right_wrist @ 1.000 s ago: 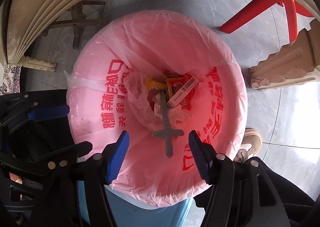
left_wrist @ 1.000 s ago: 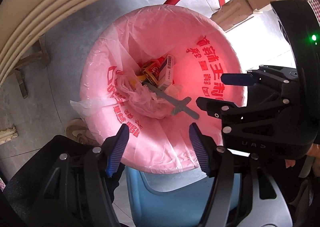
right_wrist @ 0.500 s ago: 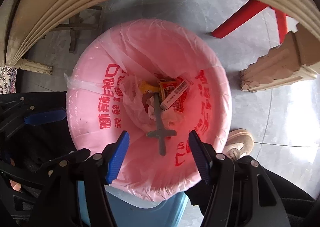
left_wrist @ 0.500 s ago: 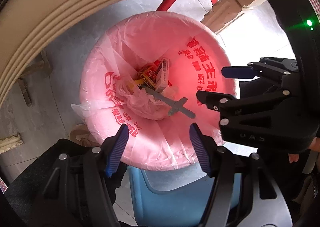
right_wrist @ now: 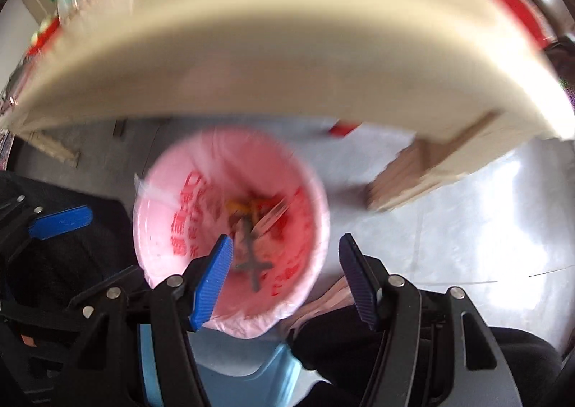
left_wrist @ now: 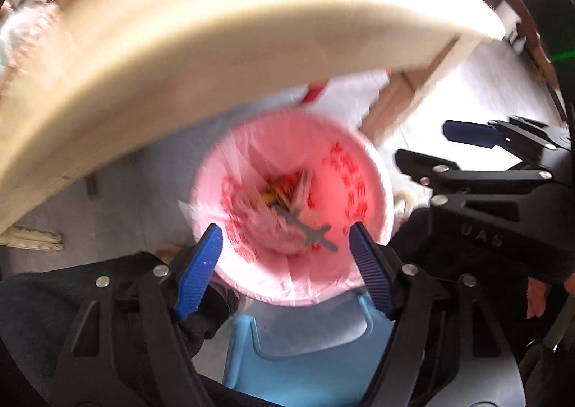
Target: Collect trash
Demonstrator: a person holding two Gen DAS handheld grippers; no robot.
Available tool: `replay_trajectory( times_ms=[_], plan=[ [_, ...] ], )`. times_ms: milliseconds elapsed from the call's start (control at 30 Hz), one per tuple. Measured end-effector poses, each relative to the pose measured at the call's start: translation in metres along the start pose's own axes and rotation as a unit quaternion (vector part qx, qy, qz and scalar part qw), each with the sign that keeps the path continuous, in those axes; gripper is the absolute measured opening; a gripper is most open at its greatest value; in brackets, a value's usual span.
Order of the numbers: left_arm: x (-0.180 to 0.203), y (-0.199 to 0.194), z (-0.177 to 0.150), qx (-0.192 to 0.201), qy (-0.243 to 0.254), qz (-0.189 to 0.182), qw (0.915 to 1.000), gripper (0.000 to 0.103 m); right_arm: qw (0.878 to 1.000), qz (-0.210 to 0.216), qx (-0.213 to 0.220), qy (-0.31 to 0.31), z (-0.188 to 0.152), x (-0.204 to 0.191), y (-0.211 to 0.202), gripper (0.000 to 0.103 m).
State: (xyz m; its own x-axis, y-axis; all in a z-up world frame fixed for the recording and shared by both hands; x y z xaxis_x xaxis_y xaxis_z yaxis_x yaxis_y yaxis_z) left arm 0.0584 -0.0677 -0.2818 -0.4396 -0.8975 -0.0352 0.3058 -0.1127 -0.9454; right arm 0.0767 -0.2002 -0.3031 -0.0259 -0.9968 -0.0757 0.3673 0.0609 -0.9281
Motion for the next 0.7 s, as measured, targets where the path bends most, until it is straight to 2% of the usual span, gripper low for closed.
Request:
replay_trajectory(
  times_ms=[167, 300, 433, 533, 700],
  plan=[
    [0.009, -0.06, 0.018, 0.067, -0.027, 0.002, 0.9974, 0.076, 0.995, -0.031, 0.096, 0.027, 0.013, 0.023, -0.075, 0.069],
    [0.015, -0.107, 0.029, 0.12, -0.039, 0.016, 0.9918, 0.079, 0.983, -0.039, 0.174, 0.035, 0.022, 0.026, -0.142, 0.069],
    [0.018, -0.155, 0.036, 0.176, -0.054, 0.031, 0.9824, 0.082, 0.97, -0.053, 0.235, 0.022, 0.028, 0.016, -0.2, 0.07],
    [0.018, -0.183, 0.04, 0.211, -0.067, 0.053, 0.9737, 0.083, 0.959, -0.065, 0.277, 0.015, 0.03, 0.009, -0.239, 0.077],
    [0.006, -0.217, 0.039, 0.247, -0.096, 0.074, 0.9615, 0.085, 0.944, -0.067, 0.323, 0.021, 0.026, 0.003, -0.287, 0.077]
  ],
)
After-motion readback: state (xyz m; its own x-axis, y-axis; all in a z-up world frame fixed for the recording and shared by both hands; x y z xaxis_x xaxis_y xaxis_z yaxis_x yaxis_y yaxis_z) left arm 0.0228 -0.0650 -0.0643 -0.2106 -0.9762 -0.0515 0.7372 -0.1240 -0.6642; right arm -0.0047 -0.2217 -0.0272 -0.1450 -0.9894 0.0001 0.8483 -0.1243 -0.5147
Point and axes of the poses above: each gripper's, at about its wrist camera, not at the fingertips, and y roughly the way its jaws point, x to its right, z to its top, the point moved 6 cm from there along y, roughly the way its jaws point, and after that the axes turned 2 degrees about z, right-handed, at the moved point
